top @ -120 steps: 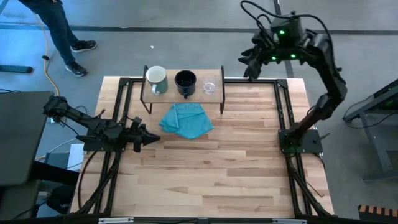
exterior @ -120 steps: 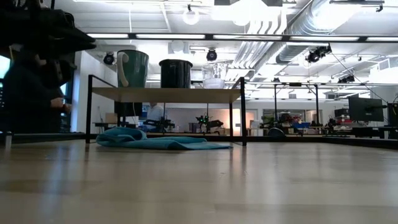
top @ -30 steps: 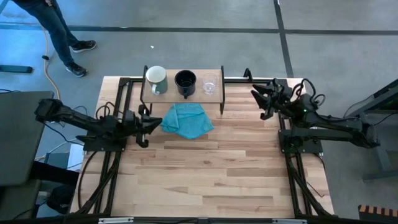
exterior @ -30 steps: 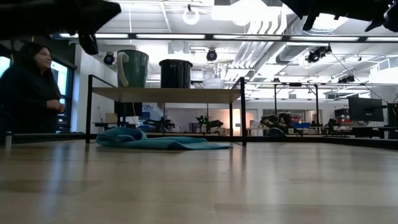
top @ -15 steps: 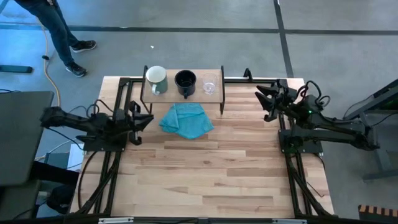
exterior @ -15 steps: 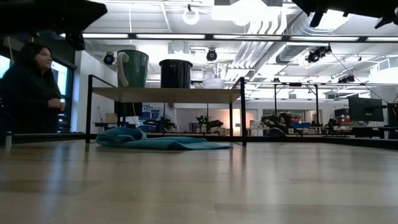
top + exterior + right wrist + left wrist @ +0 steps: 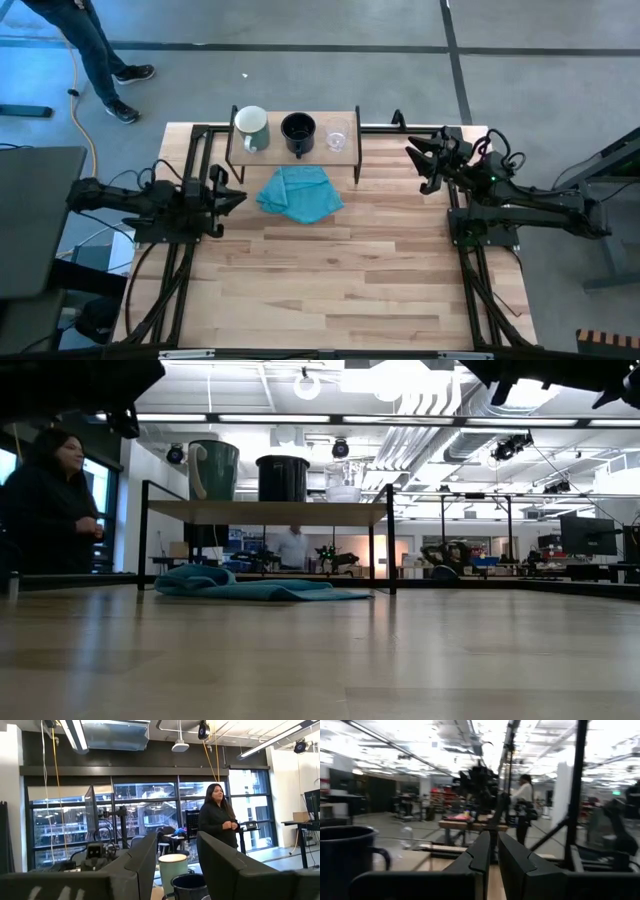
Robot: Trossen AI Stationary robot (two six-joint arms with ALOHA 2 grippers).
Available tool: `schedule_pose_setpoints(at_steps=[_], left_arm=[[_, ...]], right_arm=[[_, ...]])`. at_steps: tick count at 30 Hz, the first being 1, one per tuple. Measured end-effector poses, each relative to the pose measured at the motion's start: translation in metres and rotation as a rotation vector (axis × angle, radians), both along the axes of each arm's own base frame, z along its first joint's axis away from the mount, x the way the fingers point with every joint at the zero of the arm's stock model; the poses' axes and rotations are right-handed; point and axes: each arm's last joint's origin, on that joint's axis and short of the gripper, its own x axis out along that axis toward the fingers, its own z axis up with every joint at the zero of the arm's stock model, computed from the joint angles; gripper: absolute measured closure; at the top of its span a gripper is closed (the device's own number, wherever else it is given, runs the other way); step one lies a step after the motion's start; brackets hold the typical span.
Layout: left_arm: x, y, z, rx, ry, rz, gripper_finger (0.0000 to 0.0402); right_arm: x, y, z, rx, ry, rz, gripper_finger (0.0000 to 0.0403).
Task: Stack small to large cups/mugs on shelf
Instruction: Return to Home Position
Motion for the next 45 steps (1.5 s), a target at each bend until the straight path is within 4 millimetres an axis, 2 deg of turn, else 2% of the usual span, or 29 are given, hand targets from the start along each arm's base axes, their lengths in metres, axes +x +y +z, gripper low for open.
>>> schedule_pose_setpoints(at_steps=[13, 27, 45], left_arm=[[0.01, 0.007, -0.008, -0.011, 0.078, -0.112, 0.0376], [-0.014, 0.008, -0.009, 0.002, 0.054, -0.064, 0.0376], [-0.013, 0.01, -0.021, -0.026, 0.217, -0.018, 0.0376]], right_arm=[[0.003, 0.005, 0.001, -0.013, -0.013, 0.032, 0.0269], [0.0, 0.009, 0.001, -0.041, 0.003, 0.034, 0.0269], [0.002, 0.008, -0.004, -0.017, 0.053, 0.023, 0.0269]])
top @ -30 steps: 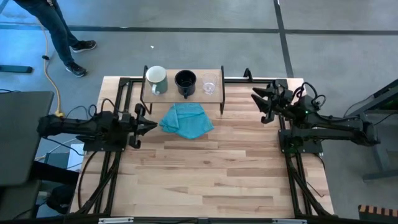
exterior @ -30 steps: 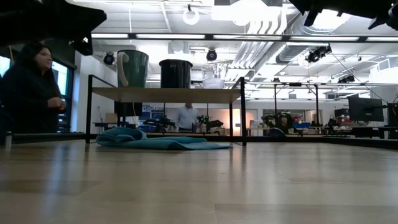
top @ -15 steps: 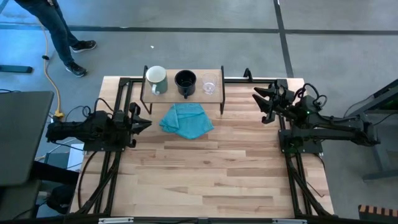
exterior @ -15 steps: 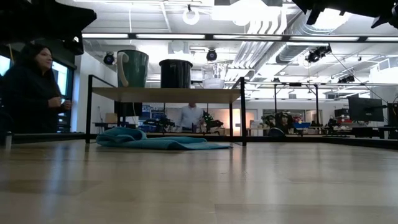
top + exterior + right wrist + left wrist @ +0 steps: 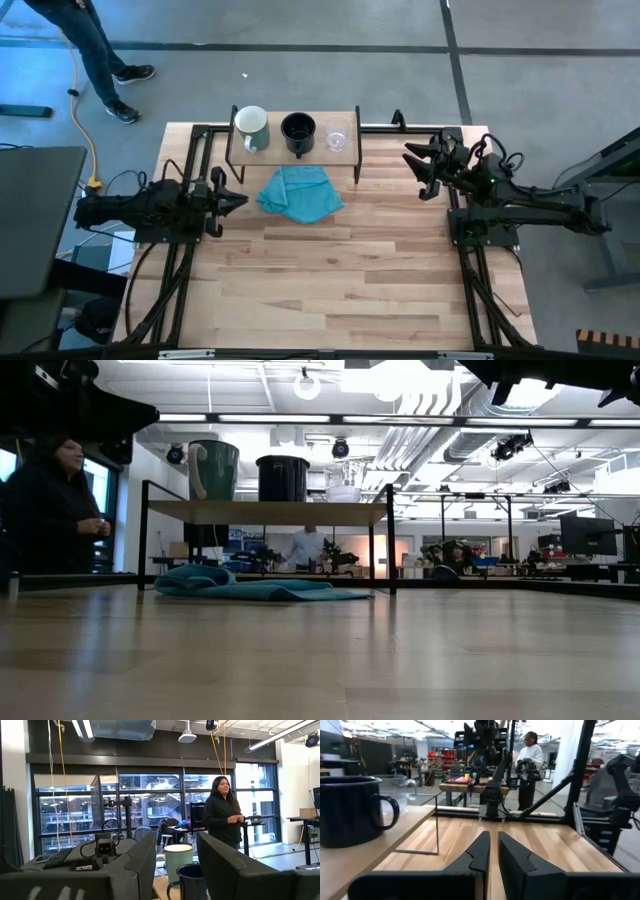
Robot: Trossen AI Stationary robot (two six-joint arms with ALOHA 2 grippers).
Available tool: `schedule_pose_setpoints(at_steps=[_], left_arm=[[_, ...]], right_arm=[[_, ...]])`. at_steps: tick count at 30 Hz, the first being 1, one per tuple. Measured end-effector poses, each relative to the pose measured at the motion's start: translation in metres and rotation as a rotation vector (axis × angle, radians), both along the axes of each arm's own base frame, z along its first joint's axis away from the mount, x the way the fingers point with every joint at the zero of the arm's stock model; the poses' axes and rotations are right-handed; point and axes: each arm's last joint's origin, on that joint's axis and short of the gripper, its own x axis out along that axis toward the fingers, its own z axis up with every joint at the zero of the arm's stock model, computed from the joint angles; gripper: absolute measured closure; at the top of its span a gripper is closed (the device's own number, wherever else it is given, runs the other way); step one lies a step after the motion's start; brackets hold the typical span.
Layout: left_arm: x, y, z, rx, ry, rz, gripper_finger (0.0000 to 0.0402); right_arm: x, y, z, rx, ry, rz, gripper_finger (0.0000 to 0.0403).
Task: Stack small to large cups/mugs on shelf
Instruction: Return to Home Position
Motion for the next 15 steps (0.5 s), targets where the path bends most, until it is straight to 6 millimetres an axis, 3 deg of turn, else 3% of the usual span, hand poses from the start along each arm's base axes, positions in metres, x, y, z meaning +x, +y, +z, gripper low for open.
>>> schedule_pose_setpoints(at_steps=[15], left_arm=[[0.005, 0.0, -0.012, 0.023, -0.063, -0.008, 0.0376]], right_arm=[[-0.007, 0.002, 0.004, 0.007, -0.038, 0.008, 0.0269]])
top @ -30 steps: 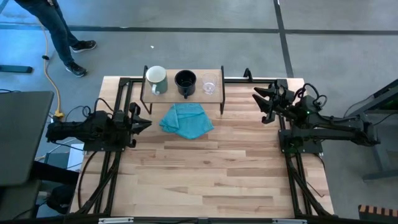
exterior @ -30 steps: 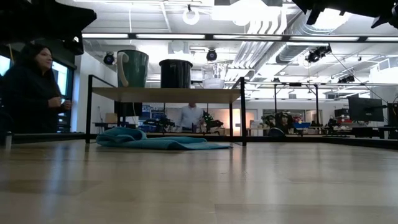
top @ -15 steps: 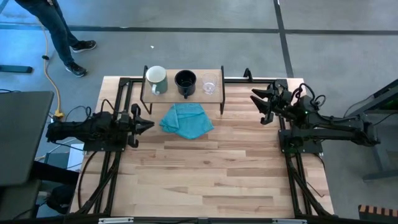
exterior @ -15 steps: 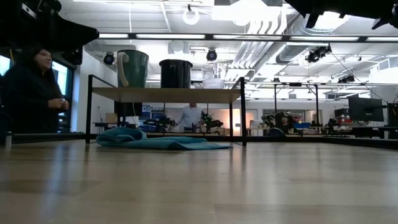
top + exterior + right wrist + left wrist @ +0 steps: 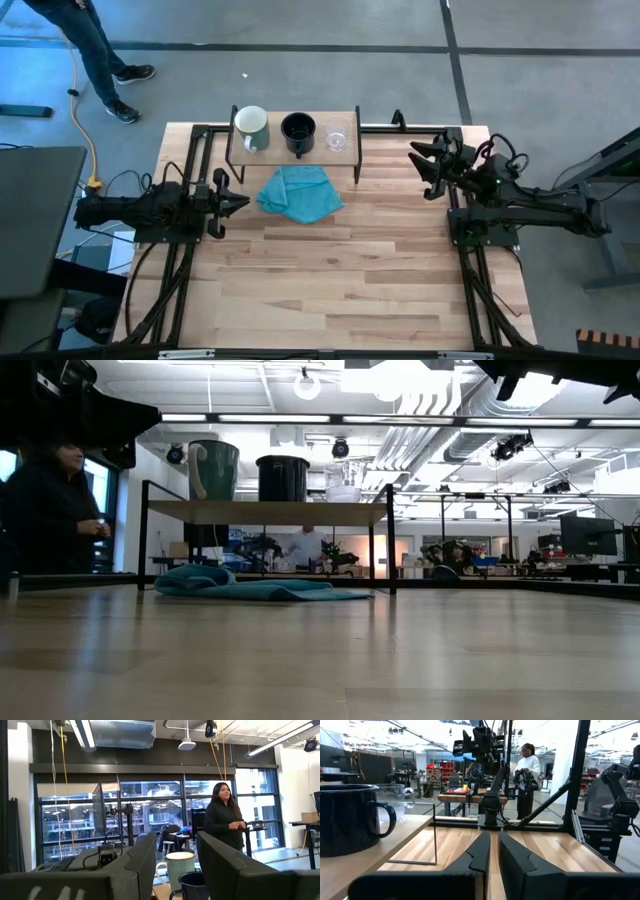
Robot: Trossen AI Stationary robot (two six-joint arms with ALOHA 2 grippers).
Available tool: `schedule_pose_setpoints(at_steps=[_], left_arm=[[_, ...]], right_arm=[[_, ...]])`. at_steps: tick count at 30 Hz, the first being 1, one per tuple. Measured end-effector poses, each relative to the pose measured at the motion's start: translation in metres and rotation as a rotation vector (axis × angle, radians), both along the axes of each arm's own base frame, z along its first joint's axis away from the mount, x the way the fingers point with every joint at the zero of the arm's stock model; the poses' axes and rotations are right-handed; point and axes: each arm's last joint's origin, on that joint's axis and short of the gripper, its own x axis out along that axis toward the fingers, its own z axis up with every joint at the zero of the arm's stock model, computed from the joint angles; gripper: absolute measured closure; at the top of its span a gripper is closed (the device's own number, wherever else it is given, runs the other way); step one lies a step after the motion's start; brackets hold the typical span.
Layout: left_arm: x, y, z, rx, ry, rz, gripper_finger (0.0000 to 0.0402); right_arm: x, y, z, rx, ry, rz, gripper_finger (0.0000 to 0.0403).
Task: Stack small to large cups/mugs on shelf
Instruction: Return to Home Position
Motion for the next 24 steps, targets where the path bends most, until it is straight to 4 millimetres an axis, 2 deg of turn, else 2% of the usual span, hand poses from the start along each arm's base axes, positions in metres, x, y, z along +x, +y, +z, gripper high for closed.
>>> schedule_pose_setpoints(at_steps=[11, 16, 24], left_arm=[[0.0, 0.0, -0.001, -0.014, 0.003, 0.015, 0.0376], [0.0, 0.001, -0.001, -0.047, -0.003, 0.012, 0.0376], [0.0, 0.001, 0.0, -0.08, -0.011, 0.008, 0.0376]], right_arm=[[0.0, 0.001, -0.007, 0.019, 0.082, 0.028, 0.0269], [0.002, 0.003, -0.009, -0.004, 0.113, 0.147, 0.0269], [0.012, 0.001, -0.007, -0.048, 0.071, 0.137, 0.0269]])
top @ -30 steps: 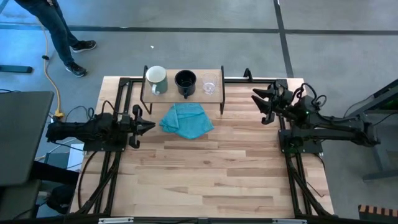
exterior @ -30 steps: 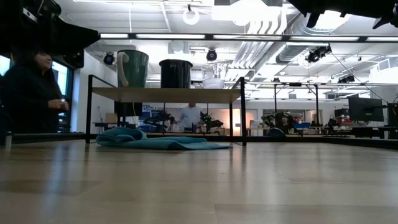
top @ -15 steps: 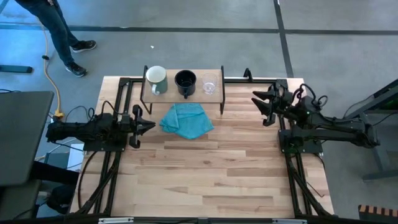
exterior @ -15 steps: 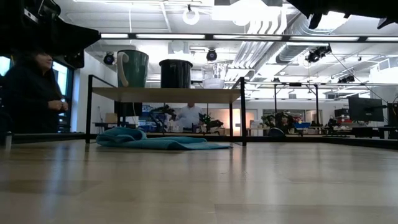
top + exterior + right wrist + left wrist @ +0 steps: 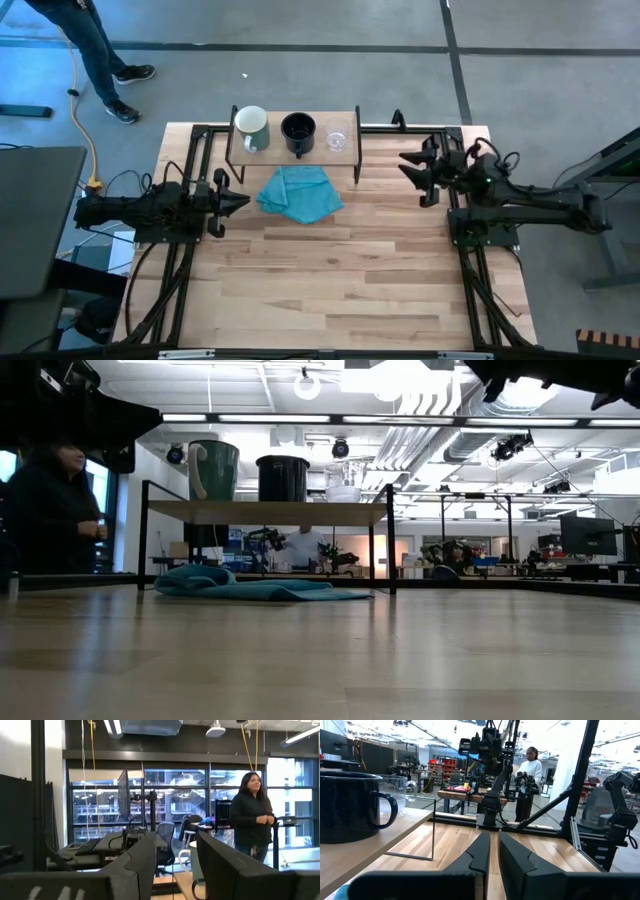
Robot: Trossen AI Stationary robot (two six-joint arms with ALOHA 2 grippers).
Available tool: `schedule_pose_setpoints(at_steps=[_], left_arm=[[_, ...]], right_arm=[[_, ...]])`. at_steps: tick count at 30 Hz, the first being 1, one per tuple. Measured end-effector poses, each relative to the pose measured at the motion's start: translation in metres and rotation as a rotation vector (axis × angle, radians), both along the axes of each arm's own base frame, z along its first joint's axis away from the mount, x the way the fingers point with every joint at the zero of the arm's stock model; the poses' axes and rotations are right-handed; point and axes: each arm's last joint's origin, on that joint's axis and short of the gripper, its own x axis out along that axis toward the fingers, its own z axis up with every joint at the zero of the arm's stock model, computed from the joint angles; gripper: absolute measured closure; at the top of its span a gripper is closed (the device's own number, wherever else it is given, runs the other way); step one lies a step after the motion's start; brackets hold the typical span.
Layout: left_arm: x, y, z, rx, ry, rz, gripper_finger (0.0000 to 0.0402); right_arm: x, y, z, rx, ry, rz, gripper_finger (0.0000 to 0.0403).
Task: Stack small to large cups/mugs on shelf
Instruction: Return to Home Position
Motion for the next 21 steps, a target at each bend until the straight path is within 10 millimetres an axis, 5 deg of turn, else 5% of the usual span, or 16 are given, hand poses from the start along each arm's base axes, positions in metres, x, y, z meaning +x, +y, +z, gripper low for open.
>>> schedule_pose_setpoints(at_steps=[8, 16, 21], left_arm=[[0.0, 0.0, 0.0, -0.019, -0.005, -0.003, 0.0376], [0.0, 0.0, 0.0, -0.048, -0.011, -0.007, 0.0376], [0.0, 0.0, 0.0, -0.05, -0.013, -0.004, 0.0376]], right_arm=[[0.011, 0.008, -0.011, -0.011, 0.028, 0.038, 0.0269], [-0.034, 0.021, -0.043, -0.023, -0.286, -0.042, 0.0269], [-0.042, 0.025, -0.044, -0.055, -0.292, -0.046, 0.0269]])
